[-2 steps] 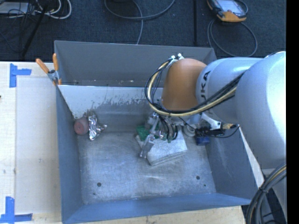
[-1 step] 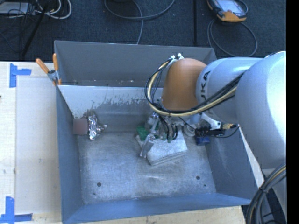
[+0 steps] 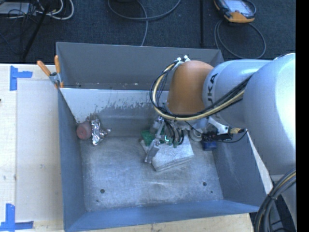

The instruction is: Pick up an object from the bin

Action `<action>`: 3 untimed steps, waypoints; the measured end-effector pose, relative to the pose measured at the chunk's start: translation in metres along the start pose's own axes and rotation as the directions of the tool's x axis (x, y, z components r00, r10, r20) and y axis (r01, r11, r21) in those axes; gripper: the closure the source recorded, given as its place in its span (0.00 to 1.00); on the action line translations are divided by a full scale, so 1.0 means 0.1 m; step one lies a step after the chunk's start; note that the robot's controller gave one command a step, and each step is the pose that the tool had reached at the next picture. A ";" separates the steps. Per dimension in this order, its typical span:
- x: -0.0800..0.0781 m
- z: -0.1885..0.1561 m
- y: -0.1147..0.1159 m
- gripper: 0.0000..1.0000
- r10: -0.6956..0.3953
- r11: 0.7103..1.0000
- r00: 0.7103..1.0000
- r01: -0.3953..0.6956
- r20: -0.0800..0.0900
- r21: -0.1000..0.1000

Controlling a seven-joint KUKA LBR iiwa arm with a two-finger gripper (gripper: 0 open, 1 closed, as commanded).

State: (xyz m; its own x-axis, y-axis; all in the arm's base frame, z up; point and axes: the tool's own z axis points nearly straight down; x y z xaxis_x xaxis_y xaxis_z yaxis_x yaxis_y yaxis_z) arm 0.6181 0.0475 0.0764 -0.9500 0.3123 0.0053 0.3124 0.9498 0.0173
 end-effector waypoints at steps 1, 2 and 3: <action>0.15 -0.01 -0.09 0.00 -0.233 0.973 0.972 0.233 0.020 0.010; 0.17 -0.02 -0.08 1.00 -0.231 0.973 0.973 0.231 0.008 0.006; -0.06 -1.35 -0.06 1.00 -0.243 0.970 0.970 0.243 0.006 0.018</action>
Offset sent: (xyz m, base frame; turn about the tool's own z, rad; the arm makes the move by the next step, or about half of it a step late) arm -0.0233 -0.0084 -0.0064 -0.2350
